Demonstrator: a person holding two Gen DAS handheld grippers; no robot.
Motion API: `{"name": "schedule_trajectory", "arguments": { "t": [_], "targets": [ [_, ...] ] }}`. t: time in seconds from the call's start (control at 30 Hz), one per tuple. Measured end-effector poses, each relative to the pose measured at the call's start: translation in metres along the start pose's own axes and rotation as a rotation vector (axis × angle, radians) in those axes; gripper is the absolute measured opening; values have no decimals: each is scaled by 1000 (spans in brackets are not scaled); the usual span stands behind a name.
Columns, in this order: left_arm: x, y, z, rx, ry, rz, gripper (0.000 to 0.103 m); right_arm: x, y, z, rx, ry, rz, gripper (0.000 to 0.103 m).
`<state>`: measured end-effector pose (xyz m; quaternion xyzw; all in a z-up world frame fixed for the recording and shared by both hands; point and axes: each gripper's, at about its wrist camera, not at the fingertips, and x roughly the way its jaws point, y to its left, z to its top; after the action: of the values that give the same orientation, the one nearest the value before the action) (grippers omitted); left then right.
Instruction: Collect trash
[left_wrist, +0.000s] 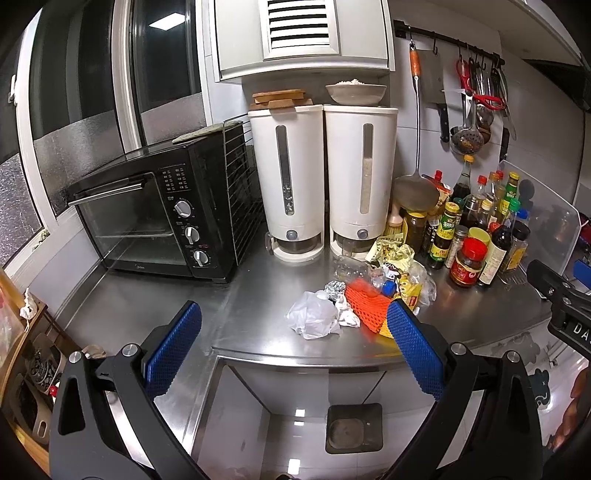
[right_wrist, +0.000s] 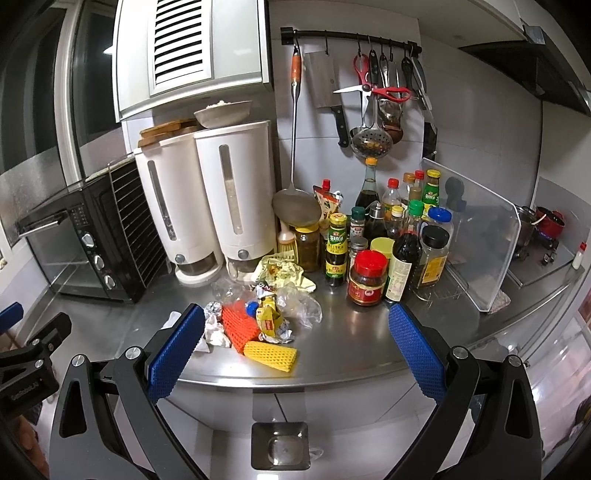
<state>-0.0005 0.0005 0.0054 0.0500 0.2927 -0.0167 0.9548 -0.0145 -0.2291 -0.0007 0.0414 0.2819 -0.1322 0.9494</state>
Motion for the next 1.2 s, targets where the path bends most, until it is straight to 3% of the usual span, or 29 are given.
{"name": "schedule_trajectory", "arguments": {
  "t": [1.2],
  "targets": [
    [12,-6,10,6,1,20,95,23,-1,13,6,15,-7,100]
  ]
}}
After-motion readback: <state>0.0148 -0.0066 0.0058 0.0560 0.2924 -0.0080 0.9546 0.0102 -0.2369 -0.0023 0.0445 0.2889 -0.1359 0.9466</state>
